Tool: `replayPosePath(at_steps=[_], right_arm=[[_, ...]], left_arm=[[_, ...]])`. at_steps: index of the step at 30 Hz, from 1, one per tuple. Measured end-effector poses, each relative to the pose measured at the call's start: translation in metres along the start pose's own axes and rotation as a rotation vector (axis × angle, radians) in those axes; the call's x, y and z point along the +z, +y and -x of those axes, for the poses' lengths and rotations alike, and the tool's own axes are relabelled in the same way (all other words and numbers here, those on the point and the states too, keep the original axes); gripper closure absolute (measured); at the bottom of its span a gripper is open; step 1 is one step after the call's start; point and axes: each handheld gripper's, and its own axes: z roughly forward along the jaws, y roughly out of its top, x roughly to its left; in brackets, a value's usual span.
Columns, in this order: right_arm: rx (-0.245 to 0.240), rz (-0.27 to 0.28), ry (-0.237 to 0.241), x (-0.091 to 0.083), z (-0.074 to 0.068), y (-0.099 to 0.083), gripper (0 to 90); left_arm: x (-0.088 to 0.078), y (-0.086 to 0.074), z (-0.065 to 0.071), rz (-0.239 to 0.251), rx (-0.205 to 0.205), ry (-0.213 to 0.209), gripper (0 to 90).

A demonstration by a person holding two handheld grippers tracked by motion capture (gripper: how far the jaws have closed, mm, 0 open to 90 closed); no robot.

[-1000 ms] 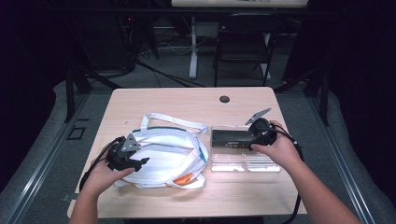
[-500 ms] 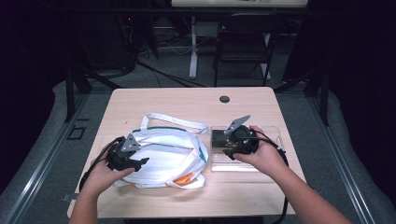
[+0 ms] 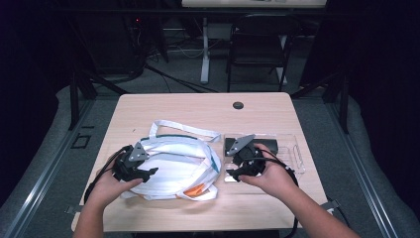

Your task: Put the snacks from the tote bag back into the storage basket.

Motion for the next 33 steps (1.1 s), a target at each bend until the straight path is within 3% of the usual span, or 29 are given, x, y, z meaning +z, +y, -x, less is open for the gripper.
replayPosePath(at_steps=[6, 23, 33], right_arm=[[0.006, 0.021, -0.016, -0.003, -0.015, -0.01, 43.1], [0.053, 0.072, -0.037, -0.006, -0.042, -0.044, 43.0], [0.11, 0.094, -0.033, 0.01, -0.05, -0.066, 42.7]], left_arm=[[0.0, 0.0, 0.0, 0.0, 0.001, 0.0, 40.2], [-0.001, 0.001, 0.001, 0.0, 0.005, 0.005, 40.2], [-0.002, 0.001, 0.001, 0.001, 0.005, 0.009, 40.2]])
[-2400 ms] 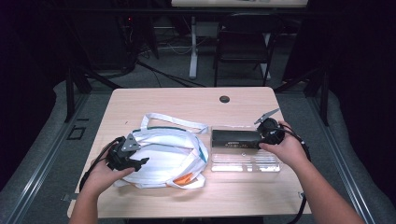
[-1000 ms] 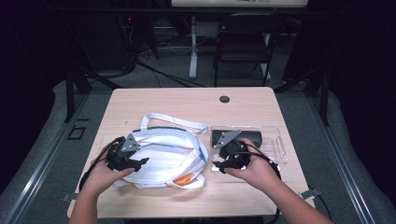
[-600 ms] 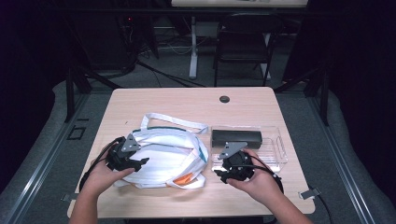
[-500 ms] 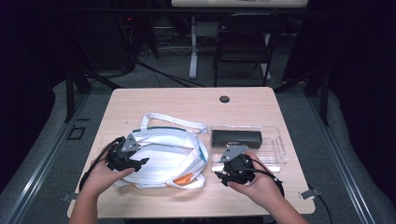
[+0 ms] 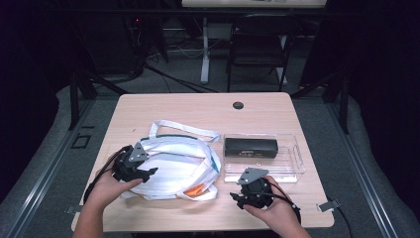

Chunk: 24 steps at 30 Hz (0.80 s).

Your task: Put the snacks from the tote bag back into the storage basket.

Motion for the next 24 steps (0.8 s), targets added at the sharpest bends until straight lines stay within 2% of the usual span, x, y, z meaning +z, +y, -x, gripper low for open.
replayPosePath(at_steps=[7, 10, 14, 16, 21, 24], right_arm=[[-0.015, 0.011, -0.013, 0.007, -0.003, -0.011, 42.8], [-0.006, 0.026, -0.018, 0.011, -0.004, -0.016, 42.8], [-0.026, 0.039, -0.022, 0.016, -0.006, -0.022, 42.8], [-0.018, 0.046, -0.02, 0.017, -0.007, -0.024, 42.7], [-0.01, 0.049, -0.026, 0.018, -0.008, -0.027, 42.7], [-0.024, 0.054, -0.034, 0.019, -0.009, -0.028, 42.9]], left_arm=[[0.001, 0.0, 0.0, -0.005, 0.001, 0.001, 40.3], [0.002, 0.0, 0.001, -0.008, 0.005, 0.008, 40.2], [0.003, 0.0, 0.002, -0.014, 0.009, 0.007, 40.2], [0.003, 0.001, 0.003, -0.014, 0.01, 0.006, 40.2], [0.003, 0.001, 0.002, -0.016, 0.015, 0.003, 40.2], [0.002, 0.0, 0.002, -0.012, 0.012, 0.004, 40.2]])
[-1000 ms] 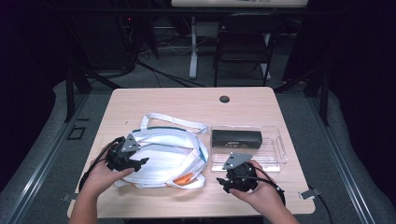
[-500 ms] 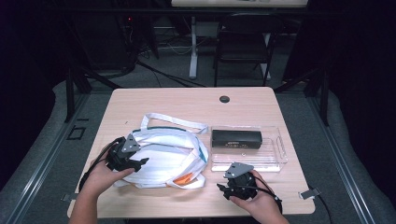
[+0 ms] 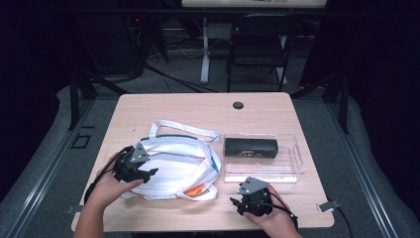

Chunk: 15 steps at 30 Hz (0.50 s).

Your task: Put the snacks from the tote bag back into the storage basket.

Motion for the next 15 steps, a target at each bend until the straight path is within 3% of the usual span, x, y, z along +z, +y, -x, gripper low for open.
replayPosePath(at_steps=[15], right_arm=[[-0.024, 0.013, 0.004, 0.0078, -0.0064, -0.0035, 44.3]], left_arm=[[0.0028, -0.0014, -0.0003, -0.003, -0.004, -0.002, 40.2]])
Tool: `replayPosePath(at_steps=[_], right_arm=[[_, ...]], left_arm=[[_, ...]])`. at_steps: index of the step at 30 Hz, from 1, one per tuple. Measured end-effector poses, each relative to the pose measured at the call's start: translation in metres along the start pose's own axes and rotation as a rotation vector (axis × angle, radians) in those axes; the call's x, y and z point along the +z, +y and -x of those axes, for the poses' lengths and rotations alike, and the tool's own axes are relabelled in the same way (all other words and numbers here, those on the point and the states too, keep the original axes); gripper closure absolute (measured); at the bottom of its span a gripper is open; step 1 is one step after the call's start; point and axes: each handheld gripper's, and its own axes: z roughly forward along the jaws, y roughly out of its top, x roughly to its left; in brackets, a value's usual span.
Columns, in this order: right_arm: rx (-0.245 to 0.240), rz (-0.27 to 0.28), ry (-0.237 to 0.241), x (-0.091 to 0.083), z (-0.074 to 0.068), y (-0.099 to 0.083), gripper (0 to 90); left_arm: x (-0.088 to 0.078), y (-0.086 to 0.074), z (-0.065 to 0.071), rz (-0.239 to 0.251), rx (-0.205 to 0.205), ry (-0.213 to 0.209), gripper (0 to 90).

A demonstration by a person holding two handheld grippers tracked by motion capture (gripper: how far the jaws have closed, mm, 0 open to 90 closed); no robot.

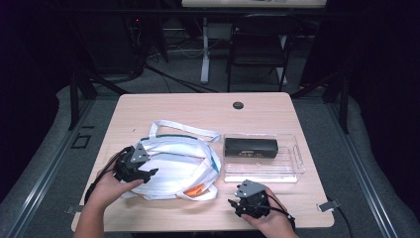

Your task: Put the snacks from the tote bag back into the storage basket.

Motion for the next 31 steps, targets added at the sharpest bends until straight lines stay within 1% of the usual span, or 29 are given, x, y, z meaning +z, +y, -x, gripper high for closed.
replayPosePath(at_steps=[2, 11, 15, 21, 23, 24, 26, 28, 31], right_arm=[[-0.007, -0.005, 0.001, -0.0002, -0.0001, 0.0003, 44.3], [0.003, -0.007, 0.014, 0.0011, -0.0002, 0.0002, 44.8], [0.012, -0.004, 0.02, 0.0011, 0.0006, 0.0003, 45.3], [0.03, -0.002, 0.029, 0.0004, 0.0018, -0.0004, 45.4], [0.041, 0.01, 0.032, 0.0008, 0.0017, -0.001, 45.3], [0.035, 0.004, 0.029, 0.0001, 0.0025, -0.0009, 45.3], [0.04, 0.005, 0.034, -0.0003, 0.0034, -0.0009, 45.3], [0.053, 0.017, 0.037, 0.0006, 0.0037, -0.0017, 45.3], [0.051, 0.012, 0.037, -0.0008, 0.0048, -0.0018, 45.2]], left_arm=[[0.0006, -0.0006, -0.0001, -0.003, -0.002, 0.0, 40.2], [0.0025, -0.0019, -0.0008, -0.01, -0.002, 0.002, 40.2], [0.0041, -0.0023, -0.0005, -0.018, -0.005, 0.001, 40.2], [0.0065, -0.0029, 0.0001, -0.034, 0.001, 0.011, 40.2], [0.0072, -0.0033, -0.0002, -0.038, 0.004, 0.012, 40.2], [0.0074, -0.0033, -0.0003, -0.038, 0.004, 0.013, 40.2], [0.0075, -0.0034, -0.001, -0.041, 0.005, 0.013, 40.1], [0.0079, -0.0036, -0.0012, -0.036, 0.0, 0.015, 40.1], [0.0082, -0.0039, -0.0018, -0.036, -0.002, 0.016, 40.1]])
